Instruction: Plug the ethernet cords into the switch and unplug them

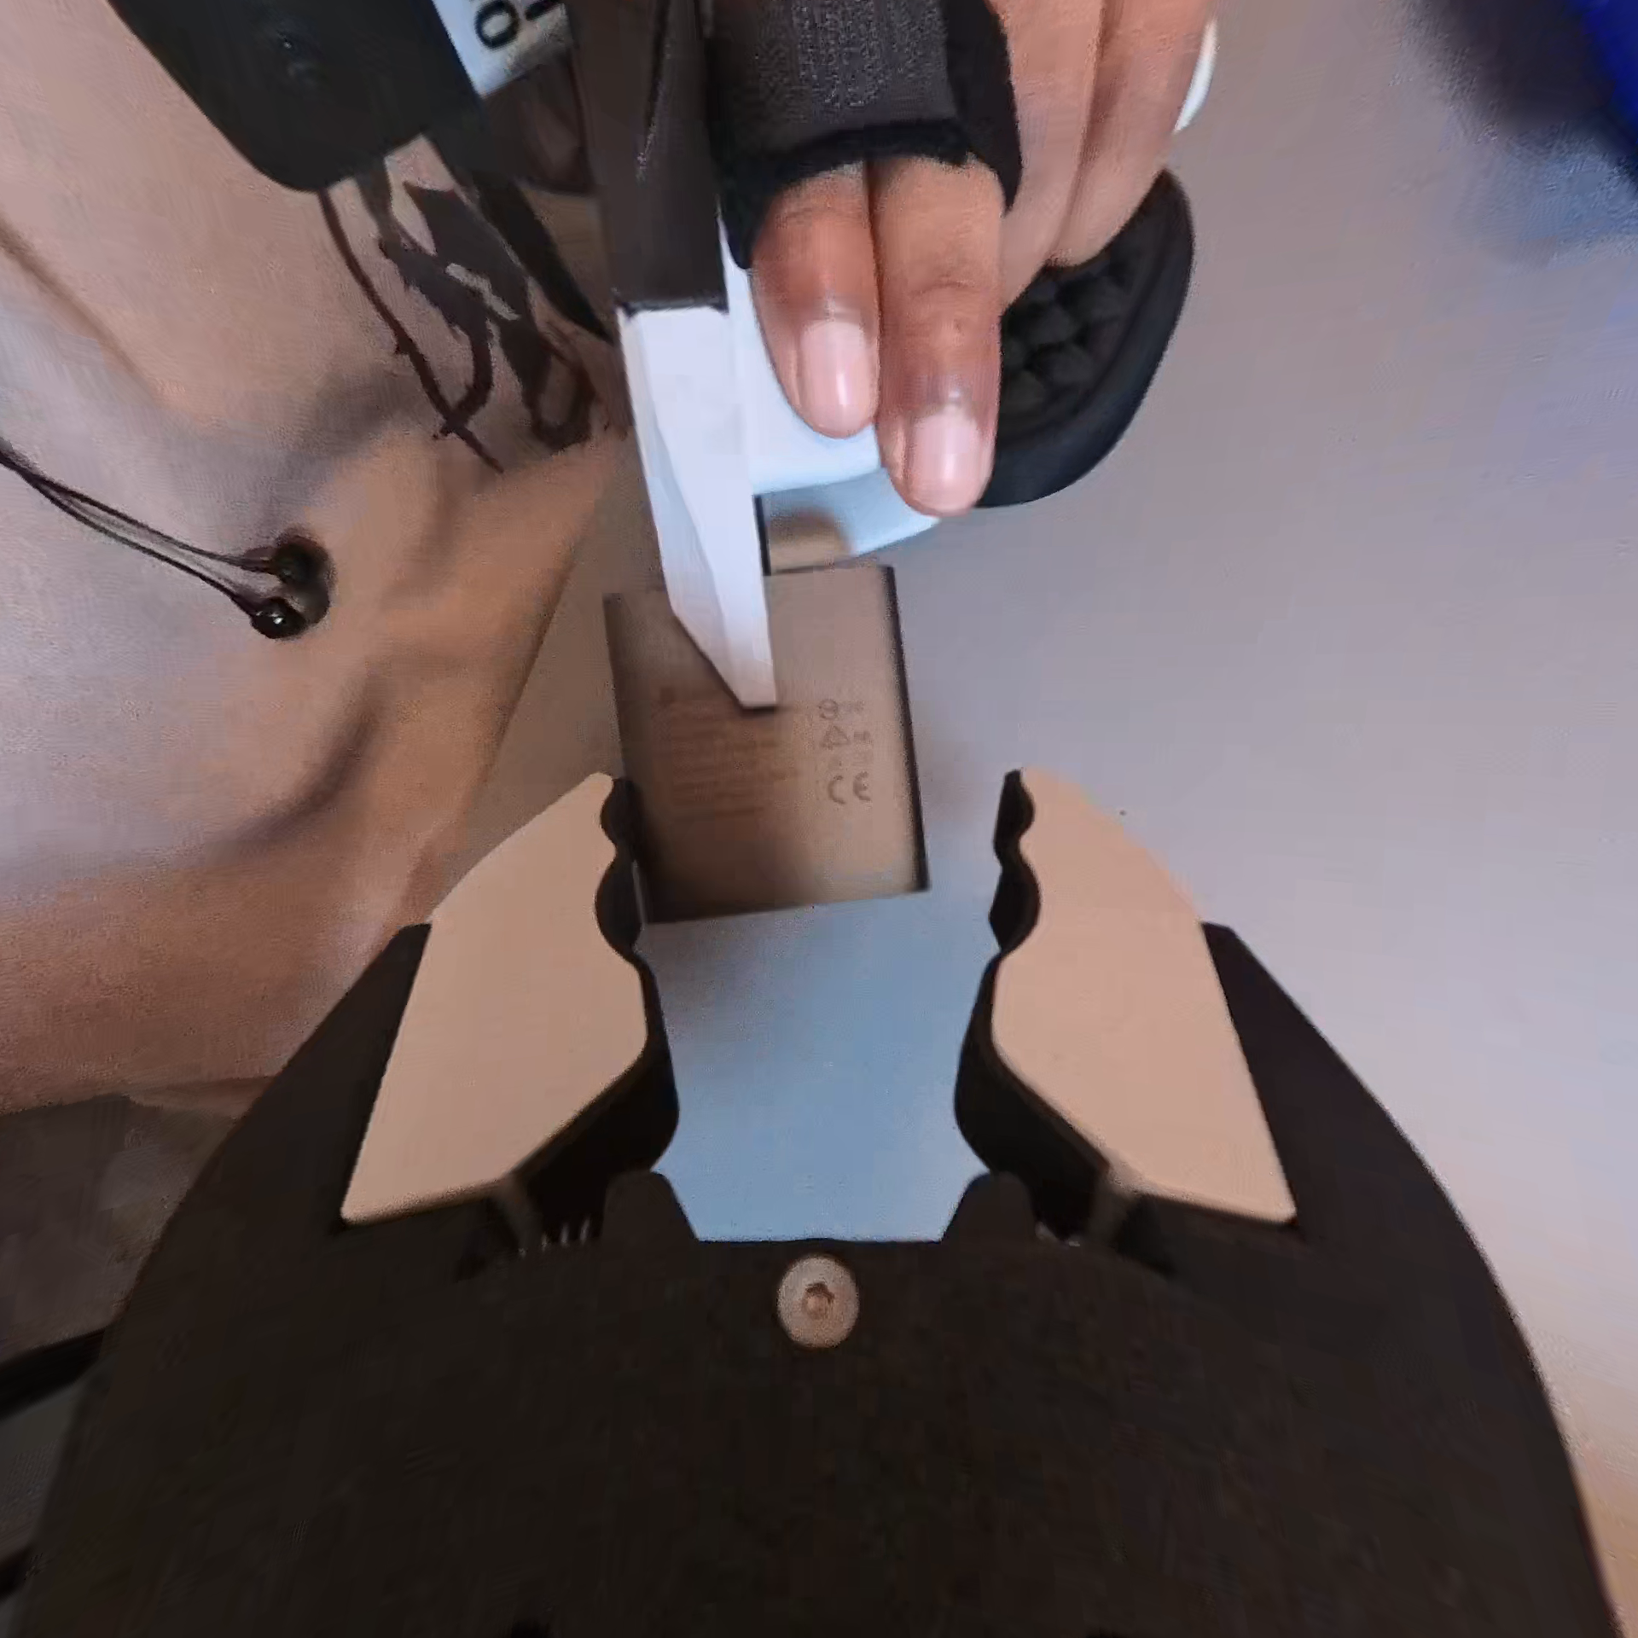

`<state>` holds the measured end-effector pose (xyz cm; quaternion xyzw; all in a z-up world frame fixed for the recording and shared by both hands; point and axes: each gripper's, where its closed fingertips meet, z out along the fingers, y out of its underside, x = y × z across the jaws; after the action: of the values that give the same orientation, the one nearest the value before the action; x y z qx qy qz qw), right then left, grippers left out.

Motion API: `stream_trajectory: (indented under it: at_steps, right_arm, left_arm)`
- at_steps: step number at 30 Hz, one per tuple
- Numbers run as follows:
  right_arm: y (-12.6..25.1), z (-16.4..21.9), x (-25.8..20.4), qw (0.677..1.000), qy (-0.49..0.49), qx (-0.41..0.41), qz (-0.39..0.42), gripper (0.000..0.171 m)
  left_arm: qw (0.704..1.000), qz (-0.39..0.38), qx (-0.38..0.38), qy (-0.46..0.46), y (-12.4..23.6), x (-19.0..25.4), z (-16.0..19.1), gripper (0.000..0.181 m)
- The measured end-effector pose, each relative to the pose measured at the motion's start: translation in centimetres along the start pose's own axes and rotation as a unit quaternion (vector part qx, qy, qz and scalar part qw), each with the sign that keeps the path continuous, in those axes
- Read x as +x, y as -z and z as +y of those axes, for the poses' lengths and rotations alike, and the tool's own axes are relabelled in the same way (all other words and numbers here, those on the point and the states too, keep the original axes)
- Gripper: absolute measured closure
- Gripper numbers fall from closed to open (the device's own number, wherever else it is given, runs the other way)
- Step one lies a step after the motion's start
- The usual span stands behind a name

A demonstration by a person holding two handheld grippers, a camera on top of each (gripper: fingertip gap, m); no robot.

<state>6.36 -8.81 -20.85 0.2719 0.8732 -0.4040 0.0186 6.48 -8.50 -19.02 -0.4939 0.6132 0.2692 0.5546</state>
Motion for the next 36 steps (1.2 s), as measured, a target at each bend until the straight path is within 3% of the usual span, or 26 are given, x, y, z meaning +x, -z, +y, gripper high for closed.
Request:
stream_trajectory:
  at_steps: [1, 4, 7, 10, 13, 16, 18, 21, 23, 27, 32, 36]
  right_arm:
    - [-0.4, 0.2, -0.5, 1.0, 0.017, -0.02, -0.012, 0.107]
    - [-0.7, 0.5, -0.2, 0.998, 0.036, -0.051, 0.014, 0.108]
    - [0.7, 0.0, 0.8, 0.997, 0.039, -0.031, 0.051, 0.108]
    - [4.3, -0.2, 1.9, 0.993, 0.043, -0.025, 0.103, 0.108]
    - [12.3, -0.3, 5.4, 0.979, 0.015, -0.011, 0.202, 0.108]
    - [23.6, 1.6, 11.4, 0.934, -0.039, -0.023, 0.354, 0.108]
    - [30.9, 5.3, 15.8, 0.886, -0.096, -0.067, 0.448, 0.108]
    - [36.1, 13.0, 20.7, 0.845, -0.206, -0.126, 0.477, 0.108]
    - [36.5, 17.3, 23.3, 0.834, -0.259, -0.15, 0.463, 0.108]
    - [33.3, 22.5, 26.5, 0.847, -0.306, -0.185, 0.393, 0.107]
    - [30.0, 24.4, 29.1, 0.861, -0.313, -0.191, 0.353, 0.108]
    - [31.0, 24.8, 29.1, 0.849, -0.303, -0.212, 0.378, 0.11]
  left_arm:
    - [1.0, 0.006, -0.007, -0.013, -0.1, 0.3, 0.2, 0.16]
    - [1.0, 0.004, -0.007, 0.001, -0.1, 0.4, 0.6, 0.159]
    - [0.996, -0.018, -0.011, 0.085, 0.0, -1.0, 1.7, 0.156]
    - [0.98, -0.056, 0.01, 0.188, 1.3, -3.5, 2.9, 0.157]
    - [0.958, -0.072, 0.023, 0.277, 2.4, -4.8, 4.4, 0.159]
    - [0.945, -0.076, 0.001, 0.319, 2.6, -4.7, 6.3, 0.16]
    - [0.933, -0.072, -0.027, 0.352, 2.3, -4.2, 7.7, 0.16]
    - [0.905, -0.067, -0.063, 0.415, 2.0, -3.6, 10.0, 0.16]
    - [0.892, -0.071, -0.08, 0.44, 2.2, -3.4, 11.4, 0.161]
    - [0.882, -0.067, -0.091, 0.457, 2.4, -2.7, 12.8, 0.162]
    - [0.877, -0.046, -0.092, 0.469, 1.7, -1.6, 13.1, 0.163]
    - [0.877, -0.04, -0.096, 0.47, 1.6, -1.1, 13.1, 0.163]
